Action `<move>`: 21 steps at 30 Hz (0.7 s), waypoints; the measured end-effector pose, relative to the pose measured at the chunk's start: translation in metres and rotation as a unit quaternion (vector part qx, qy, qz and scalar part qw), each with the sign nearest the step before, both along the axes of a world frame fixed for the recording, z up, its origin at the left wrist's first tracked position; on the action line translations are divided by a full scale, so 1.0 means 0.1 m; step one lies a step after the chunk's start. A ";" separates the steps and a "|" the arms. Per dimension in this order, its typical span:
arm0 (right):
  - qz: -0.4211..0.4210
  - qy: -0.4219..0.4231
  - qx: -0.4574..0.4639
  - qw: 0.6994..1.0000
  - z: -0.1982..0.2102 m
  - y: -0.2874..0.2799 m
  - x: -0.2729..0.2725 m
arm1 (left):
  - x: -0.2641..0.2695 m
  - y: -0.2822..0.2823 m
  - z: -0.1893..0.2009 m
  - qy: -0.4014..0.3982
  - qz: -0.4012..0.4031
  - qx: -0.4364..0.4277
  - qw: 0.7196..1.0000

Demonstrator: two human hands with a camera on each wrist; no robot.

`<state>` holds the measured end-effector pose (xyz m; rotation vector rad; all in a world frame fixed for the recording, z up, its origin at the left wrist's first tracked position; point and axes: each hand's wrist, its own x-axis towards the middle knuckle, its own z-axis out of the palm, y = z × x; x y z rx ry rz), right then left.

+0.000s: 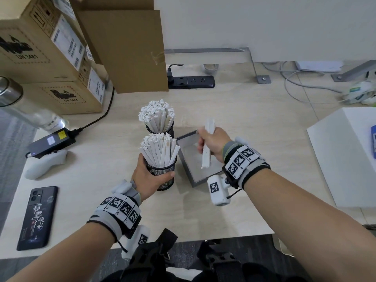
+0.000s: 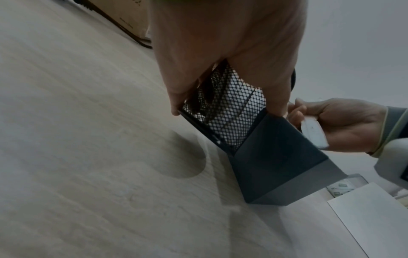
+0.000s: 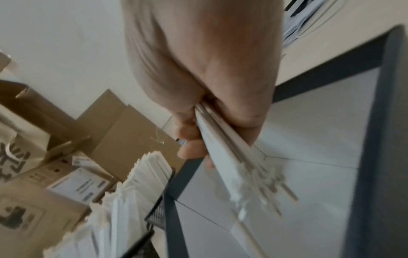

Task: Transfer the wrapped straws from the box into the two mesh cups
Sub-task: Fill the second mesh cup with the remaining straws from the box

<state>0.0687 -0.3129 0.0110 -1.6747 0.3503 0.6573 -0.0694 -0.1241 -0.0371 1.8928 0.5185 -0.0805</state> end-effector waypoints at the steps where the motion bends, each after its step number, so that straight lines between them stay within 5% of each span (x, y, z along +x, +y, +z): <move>1: -0.032 -0.012 0.015 0.999 0.02 -0.02 0.02 | 0.00 -0.02 0.01 -0.001 -0.001 0.002 1.000; 10: -0.157 -0.054 0.162 0.973 0.42 0.09 0.00 | 0.01 -0.14 0.10 -0.007 -0.033 0.027 0.999; 15: -0.096 -0.100 0.251 0.958 0.67 0.34 -0.18 | 0.01 -0.16 0.14 -0.013 -0.036 0.014 0.999; 21: -0.041 -0.150 0.202 0.967 0.61 0.57 -0.37 | 0.01 -0.17 0.24 -0.030 -0.027 -0.011 0.999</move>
